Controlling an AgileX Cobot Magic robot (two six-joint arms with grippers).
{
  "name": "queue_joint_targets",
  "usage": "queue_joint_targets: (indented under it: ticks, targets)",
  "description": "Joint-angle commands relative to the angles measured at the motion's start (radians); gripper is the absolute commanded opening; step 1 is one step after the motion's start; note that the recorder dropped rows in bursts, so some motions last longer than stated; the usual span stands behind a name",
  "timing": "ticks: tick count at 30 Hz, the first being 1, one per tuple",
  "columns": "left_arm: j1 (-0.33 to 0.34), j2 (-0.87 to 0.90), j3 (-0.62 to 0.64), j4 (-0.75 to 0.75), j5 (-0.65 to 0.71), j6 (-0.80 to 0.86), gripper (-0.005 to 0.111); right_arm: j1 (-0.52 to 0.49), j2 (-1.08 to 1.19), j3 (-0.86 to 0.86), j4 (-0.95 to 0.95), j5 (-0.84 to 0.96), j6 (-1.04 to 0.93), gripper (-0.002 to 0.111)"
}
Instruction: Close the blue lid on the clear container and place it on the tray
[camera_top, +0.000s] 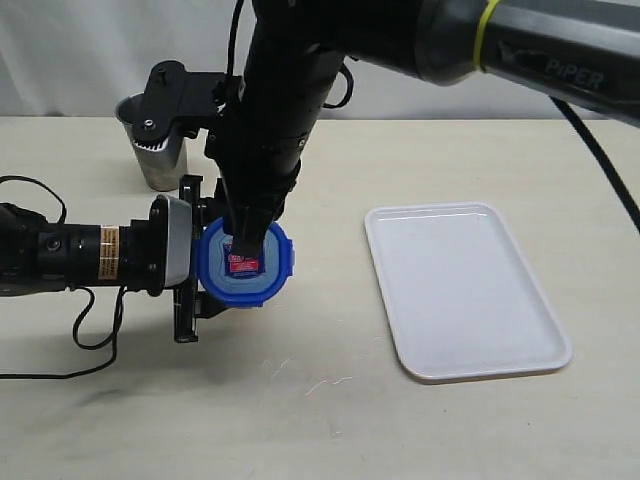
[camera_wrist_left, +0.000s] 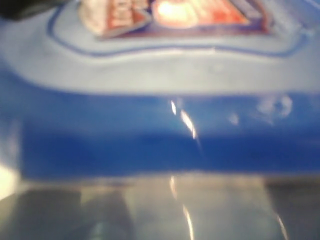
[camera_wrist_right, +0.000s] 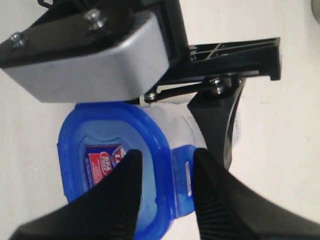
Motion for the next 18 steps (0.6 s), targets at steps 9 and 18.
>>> queue_joint_targets:
  ticks: [9,18]
  targets:
    - [-0.002,-0.024,-0.007,-0.073,-0.131,-0.032,0.0,-0.001,0.044,0.081,0.069,0.069,-0.038,0.029]
    - [-0.002,-0.024,-0.007,-0.142,-0.131,-0.202,0.0,-0.001,0.01,-0.06,-0.12,0.048,0.096,0.036]
